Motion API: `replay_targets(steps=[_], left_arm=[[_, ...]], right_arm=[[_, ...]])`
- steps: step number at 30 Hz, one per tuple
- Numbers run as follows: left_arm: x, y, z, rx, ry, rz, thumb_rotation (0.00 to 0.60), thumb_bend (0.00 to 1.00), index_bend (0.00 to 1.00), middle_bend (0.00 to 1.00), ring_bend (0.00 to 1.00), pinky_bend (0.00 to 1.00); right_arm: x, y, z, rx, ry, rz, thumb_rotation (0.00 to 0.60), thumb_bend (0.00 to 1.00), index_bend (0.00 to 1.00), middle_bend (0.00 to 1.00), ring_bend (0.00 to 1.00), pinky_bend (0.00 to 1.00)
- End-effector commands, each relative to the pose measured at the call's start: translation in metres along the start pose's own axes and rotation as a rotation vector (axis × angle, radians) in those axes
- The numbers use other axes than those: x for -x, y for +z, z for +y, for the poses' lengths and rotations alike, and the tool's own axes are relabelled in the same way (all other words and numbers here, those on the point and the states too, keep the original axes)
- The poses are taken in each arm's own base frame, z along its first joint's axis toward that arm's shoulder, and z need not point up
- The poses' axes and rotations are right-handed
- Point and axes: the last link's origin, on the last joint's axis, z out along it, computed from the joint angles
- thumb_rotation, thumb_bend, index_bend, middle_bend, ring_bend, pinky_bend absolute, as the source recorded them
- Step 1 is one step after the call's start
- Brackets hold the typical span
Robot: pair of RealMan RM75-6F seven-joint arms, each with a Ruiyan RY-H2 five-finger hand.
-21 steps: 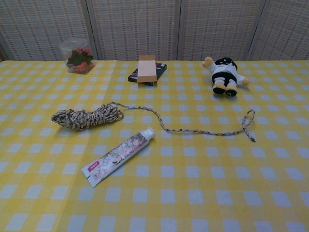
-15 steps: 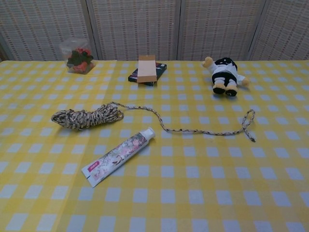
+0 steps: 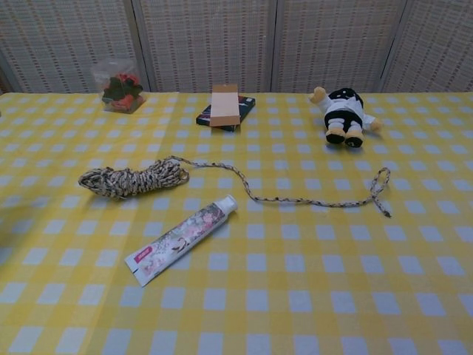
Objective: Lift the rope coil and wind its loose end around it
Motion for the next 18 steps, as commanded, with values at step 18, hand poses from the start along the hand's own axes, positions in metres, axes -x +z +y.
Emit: replay_targets(steps=[18], left_arm=[[0.062, 0.096, 0.096, 0.079, 0.232, -0.169, 0.600, 0.21, 0.33, 0.26, 0.23, 0.14]], right_arm=[[-0.003, -0.005, 0.010, 0.033, 0.003, 0.010, 0.600, 0.31, 0.28, 0.16, 0.00, 0.00]])
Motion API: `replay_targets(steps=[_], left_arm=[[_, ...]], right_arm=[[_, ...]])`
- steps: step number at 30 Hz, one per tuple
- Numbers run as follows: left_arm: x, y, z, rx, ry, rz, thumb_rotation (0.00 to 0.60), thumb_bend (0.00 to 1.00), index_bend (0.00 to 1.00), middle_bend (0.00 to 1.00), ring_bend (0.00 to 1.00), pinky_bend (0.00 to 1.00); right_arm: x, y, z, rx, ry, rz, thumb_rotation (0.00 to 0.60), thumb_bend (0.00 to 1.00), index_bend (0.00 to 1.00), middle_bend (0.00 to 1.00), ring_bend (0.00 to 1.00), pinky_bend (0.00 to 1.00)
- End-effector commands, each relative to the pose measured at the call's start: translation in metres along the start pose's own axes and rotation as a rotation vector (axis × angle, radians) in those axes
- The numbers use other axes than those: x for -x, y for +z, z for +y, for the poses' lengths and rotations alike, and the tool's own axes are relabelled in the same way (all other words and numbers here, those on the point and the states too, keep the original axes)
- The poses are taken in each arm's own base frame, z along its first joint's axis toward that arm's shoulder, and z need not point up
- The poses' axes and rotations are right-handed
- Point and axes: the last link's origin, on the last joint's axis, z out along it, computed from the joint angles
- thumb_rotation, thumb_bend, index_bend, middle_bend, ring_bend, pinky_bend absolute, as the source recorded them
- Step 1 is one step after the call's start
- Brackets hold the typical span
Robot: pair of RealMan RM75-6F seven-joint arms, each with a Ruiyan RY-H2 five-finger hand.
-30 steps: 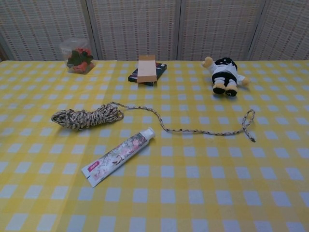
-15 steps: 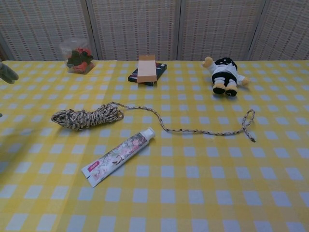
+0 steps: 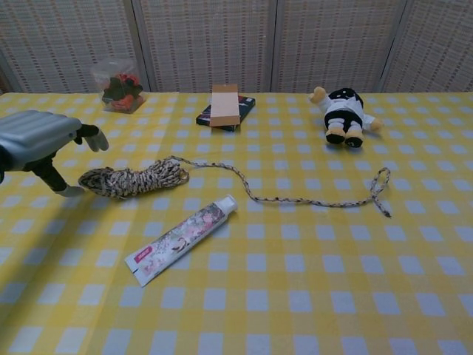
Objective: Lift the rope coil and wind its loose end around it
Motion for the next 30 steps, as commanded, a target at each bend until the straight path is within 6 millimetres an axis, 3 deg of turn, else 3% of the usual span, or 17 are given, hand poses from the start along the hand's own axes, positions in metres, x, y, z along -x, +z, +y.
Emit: replay_targets(steps=[1, 16, 24, 27, 30], left_arm=[[0.004, 0.015, 0.017, 0.001, 0.029, -0.018, 0.600, 0.21, 0.33, 0.26, 0.23, 0.14], [0.016, 0.041, 0.049, -0.024, 0.081, -0.067, 0.592, 0.21, 0.43, 0.31, 0.23, 0.14], [0.022, 0.047, 0.052, -0.041, 0.072, -0.091, 0.483, 0.21, 0.48, 0.35, 0.24, 0.14], [0.021, 0.048, 0.053, -0.044, 0.060, -0.083, 0.409, 0.21, 0.51, 0.39, 0.26, 0.14], [0.022, 0.049, 0.054, -0.043, 0.061, -0.079, 0.400, 0.21, 0.53, 0.42, 0.27, 0.14]], right_arm=[[0.000, -0.002, 0.002, 0.009, 0.002, -0.002, 0.600, 0.31, 0.28, 0.16, 0.00, 0.00], [-0.002, -0.008, 0.009, 0.034, 0.004, 0.002, 0.600, 0.31, 0.29, 0.16, 0.00, 0.00], [-0.002, -0.010, 0.011, 0.044, 0.006, 0.001, 0.600, 0.31, 0.29, 0.16, 0.00, 0.00], [-0.002, -0.010, 0.012, 0.047, 0.006, 0.000, 0.600, 0.31, 0.30, 0.16, 0.00, 0.00], [-0.001, -0.010, 0.012, 0.048, 0.006, -0.003, 0.600, 0.31, 0.30, 0.16, 0.00, 0.00]])
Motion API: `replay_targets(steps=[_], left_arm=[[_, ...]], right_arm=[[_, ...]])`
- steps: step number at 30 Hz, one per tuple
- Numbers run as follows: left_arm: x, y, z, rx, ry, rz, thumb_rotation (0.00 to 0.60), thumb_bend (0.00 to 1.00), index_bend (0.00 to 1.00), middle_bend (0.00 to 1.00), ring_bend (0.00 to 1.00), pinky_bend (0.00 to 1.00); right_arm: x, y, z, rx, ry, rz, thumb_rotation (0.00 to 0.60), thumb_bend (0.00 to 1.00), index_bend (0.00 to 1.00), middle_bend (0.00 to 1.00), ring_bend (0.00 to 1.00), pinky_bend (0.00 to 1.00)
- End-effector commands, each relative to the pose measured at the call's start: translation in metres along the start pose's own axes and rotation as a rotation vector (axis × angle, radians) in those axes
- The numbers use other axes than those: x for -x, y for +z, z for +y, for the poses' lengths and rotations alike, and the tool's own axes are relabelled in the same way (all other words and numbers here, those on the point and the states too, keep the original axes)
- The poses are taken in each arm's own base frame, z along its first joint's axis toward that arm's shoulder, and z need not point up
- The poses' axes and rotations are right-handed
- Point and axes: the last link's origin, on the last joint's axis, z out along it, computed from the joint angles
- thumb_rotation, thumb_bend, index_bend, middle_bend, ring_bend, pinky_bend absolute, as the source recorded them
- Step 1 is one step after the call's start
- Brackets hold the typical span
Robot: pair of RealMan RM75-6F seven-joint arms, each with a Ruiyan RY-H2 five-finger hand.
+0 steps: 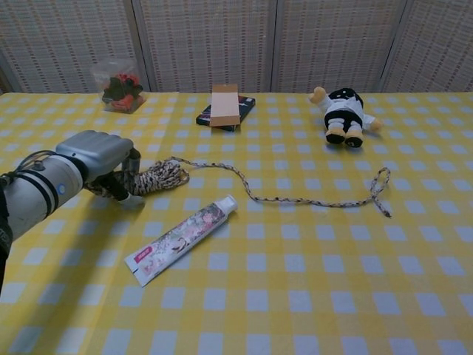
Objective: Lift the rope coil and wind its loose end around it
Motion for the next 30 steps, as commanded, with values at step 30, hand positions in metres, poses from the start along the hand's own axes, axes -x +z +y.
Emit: replay_targets(steps=[30], left_arm=[[0.007, 0.013, -0.008, -0.019, -0.066, 0.031, 0.534, 0.34, 0.68, 0.63, 0.43, 0.14]], right_arm=[[0.001, -0.001, 0.002, 0.014, 0.000, -0.002, 0.600, 0.31, 0.33, 0.17, 0.00, 0.00]])
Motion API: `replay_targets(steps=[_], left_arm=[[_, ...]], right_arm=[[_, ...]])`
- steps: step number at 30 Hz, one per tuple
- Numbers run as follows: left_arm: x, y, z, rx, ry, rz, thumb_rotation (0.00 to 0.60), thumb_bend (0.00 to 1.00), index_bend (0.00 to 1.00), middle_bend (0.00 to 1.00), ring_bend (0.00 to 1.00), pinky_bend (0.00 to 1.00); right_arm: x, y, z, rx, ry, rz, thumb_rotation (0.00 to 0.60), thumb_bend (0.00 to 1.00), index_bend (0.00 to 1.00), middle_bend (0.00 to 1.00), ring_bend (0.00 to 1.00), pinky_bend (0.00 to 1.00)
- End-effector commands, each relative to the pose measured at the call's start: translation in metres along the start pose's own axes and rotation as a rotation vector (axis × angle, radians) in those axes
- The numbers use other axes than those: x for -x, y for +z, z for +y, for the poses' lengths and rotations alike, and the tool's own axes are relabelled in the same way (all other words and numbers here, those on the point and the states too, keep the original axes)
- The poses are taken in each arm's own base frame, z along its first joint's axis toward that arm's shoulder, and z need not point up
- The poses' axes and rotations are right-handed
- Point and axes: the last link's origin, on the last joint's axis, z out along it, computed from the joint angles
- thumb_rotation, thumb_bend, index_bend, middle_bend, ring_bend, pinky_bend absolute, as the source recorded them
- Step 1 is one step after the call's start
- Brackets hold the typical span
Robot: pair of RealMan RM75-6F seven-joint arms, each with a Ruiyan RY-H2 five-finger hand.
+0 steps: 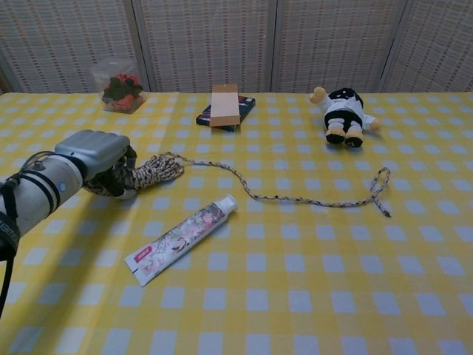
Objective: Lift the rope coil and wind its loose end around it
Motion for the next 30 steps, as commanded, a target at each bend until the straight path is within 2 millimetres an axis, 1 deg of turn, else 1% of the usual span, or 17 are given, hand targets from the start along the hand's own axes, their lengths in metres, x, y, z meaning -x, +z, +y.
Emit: replay_targets(steps=[1, 7, 9, 14, 15, 17, 19, 21, 25, 30], left_arm=[[-0.001, 0.001, -0.001, 0.003, -0.017, 0.015, 0.537, 0.34, 0.69, 0.64, 0.44, 0.14], [-0.006, 0.003, -0.008, 0.022, -0.079, 0.063, 0.523, 0.36, 0.74, 0.69, 0.48, 0.14], [-0.009, 0.002, -0.010, 0.028, -0.123, 0.073, 0.508, 0.36, 0.75, 0.70, 0.50, 0.14], [-0.018, -0.001, -0.020, 0.056, -0.259, 0.101, 0.498, 0.36, 0.77, 0.72, 0.52, 0.14], [-0.021, -0.002, -0.023, 0.064, -0.288, 0.111, 0.490, 0.36, 0.77, 0.73, 0.52, 0.14], [-0.028, -0.005, -0.027, 0.082, -0.321, 0.132, 0.444, 0.36, 0.77, 0.73, 0.52, 0.15], [-0.035, -0.008, -0.031, 0.099, -0.346, 0.161, 0.390, 0.36, 0.77, 0.73, 0.52, 0.16], [-0.045, -0.014, -0.034, 0.126, -0.375, 0.196, 0.364, 0.36, 0.77, 0.73, 0.52, 0.16], [-0.064, -0.027, -0.040, 0.180, -0.411, 0.253, 0.350, 0.36, 0.77, 0.73, 0.52, 0.16], [-0.078, -0.043, -0.041, 0.240, -0.403, 0.283, 0.345, 0.36, 0.77, 0.73, 0.52, 0.16]], right_arm=[[0.000, 0.000, 0.000, 0.000, 0.000, 0.002, 0.600, 0.31, 0.33, 0.17, 0.00, 0.00], [0.000, 0.000, -0.001, -0.001, 0.001, 0.002, 0.600, 0.31, 0.33, 0.17, 0.00, 0.00], [0.000, 0.000, -0.002, -0.003, 0.001, 0.001, 0.600, 0.31, 0.33, 0.17, 0.00, 0.00], [-0.001, 0.001, -0.006, -0.014, -0.003, -0.002, 0.600, 0.31, 0.34, 0.17, 0.00, 0.00], [-0.001, 0.001, -0.008, -0.018, -0.004, -0.003, 0.600, 0.31, 0.34, 0.17, 0.00, 0.00], [-0.001, 0.002, -0.010, -0.024, -0.008, -0.006, 0.600, 0.31, 0.34, 0.17, 0.00, 0.00], [-0.001, 0.003, -0.013, -0.032, -0.012, -0.009, 0.600, 0.31, 0.36, 0.18, 0.00, 0.00], [-0.001, 0.006, -0.017, -0.044, -0.017, -0.018, 0.600, 0.31, 0.37, 0.18, 0.00, 0.00], [0.001, 0.013, -0.029, -0.087, -0.039, -0.041, 0.600, 0.31, 0.40, 0.20, 0.00, 0.02], [0.006, 0.028, -0.047, -0.141, -0.065, -0.077, 0.600, 0.31, 0.41, 0.21, 0.00, 0.03]])
